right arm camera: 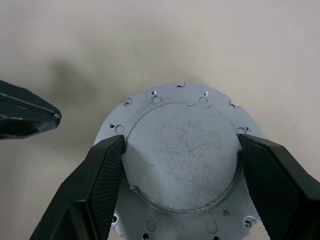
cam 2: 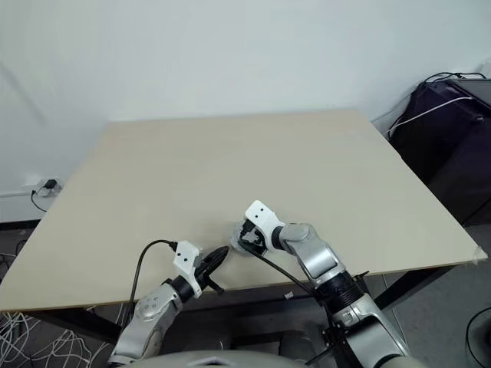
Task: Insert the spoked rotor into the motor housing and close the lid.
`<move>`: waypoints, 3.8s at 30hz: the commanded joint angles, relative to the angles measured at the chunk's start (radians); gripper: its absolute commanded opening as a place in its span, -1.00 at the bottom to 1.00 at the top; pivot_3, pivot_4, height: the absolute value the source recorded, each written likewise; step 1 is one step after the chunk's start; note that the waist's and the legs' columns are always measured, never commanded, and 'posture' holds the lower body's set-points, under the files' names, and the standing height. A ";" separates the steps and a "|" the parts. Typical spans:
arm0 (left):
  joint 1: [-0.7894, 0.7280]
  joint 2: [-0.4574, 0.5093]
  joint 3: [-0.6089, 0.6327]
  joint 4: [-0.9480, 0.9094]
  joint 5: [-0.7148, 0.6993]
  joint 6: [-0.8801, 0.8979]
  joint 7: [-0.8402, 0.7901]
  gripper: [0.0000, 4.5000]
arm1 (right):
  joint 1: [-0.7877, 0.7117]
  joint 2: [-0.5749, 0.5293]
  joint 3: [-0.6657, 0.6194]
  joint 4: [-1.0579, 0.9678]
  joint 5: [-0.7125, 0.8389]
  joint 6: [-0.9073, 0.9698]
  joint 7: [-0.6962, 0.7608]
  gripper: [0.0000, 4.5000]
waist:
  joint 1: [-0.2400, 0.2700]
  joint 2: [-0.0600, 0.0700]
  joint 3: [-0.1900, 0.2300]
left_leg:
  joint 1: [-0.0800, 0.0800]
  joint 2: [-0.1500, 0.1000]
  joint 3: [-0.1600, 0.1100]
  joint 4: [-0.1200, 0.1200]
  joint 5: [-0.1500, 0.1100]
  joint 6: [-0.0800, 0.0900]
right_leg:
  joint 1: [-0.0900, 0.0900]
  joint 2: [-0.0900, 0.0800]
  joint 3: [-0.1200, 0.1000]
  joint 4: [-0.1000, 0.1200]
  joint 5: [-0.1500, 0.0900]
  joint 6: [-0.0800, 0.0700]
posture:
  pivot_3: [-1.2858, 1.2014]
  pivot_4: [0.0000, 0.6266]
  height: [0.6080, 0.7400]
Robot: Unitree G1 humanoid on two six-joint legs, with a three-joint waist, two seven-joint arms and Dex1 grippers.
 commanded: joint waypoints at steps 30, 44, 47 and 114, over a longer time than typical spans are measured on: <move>-0.076 -0.032 0.044 -0.028 -0.055 0.074 0.024 -1.00 | 0.025 -0.032 0.006 0.044 -0.018 0.082 -0.020 0.46 | 0.010 -0.001 0.001 | 0.000 0.000 -0.001 -0.002 0.000 0.000 | 0.000 0.000 -0.001 -0.001 -0.001 0.000 | 0.03 -1.00 1.00; -0.342 -0.004 0.142 0.059 -0.213 0.469 -0.007 -1.00 | 0.027 -0.015 0.008 0.043 -0.017 0.079 -0.031 0.46 | 0.005 -0.003 0.002 | 0.000 0.000 -0.003 -0.002 0.001 0.000 | 0.000 0.001 -0.002 -0.001 -0.001 0.001 | 0.03 -1.00 1.00; -0.389 -0.001 0.141 0.075 -0.235 0.545 -0.030 -1.00 | 0.028 -0.016 0.009 0.039 -0.018 0.079 -0.032 0.46 | 0.003 -0.004 0.002 | 0.000 0.000 -0.003 -0.002 0.001 -0.001 | 0.000 0.001 -0.002 -0.001 0.000 0.001 | 0.03 -1.00 1.00; -0.471 -0.027 0.016 0.130 -0.099 0.761 -0.022 -1.00 | 0.175 0.159 -0.505 -0.355 0.279 0.456 -0.233 0.99 | 0.023 -0.011 0.005 | -0.004 -0.002 -0.007 -0.004 0.000 -0.001 | -0.002 0.000 -0.001 -0.003 0.000 -0.002 | 0.03 -1.00 1.00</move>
